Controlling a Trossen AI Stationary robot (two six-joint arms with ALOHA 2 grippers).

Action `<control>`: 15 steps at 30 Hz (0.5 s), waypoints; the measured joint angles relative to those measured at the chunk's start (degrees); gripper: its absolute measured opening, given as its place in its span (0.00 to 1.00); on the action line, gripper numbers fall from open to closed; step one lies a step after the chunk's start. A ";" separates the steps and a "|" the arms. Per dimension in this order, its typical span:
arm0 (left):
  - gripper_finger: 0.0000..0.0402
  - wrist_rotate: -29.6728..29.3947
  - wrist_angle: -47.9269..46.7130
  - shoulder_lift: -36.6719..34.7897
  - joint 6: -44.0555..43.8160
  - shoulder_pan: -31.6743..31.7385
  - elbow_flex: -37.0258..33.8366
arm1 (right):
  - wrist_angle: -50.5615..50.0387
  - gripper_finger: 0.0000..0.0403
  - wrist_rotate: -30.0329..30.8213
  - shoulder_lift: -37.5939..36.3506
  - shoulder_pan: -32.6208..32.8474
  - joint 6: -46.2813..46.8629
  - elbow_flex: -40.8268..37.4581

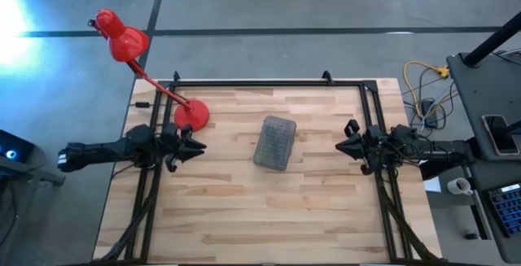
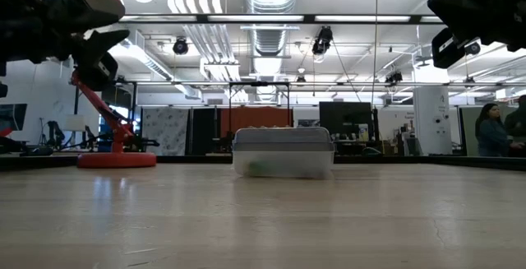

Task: Pick & place school supplies into a supply box
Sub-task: Return to Home Position

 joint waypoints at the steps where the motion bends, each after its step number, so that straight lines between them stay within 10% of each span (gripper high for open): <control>1: 0.23 0.00 0.11 0.57 0.02 0.00 0.00 | 0.00 0.04 0.00 0.00 0.00 0.00 0.00; 15: 0.23 -0.01 0.10 10.70 -0.01 -0.02 0.00 | 0.00 0.04 -0.04 0.07 0.00 0.00 0.00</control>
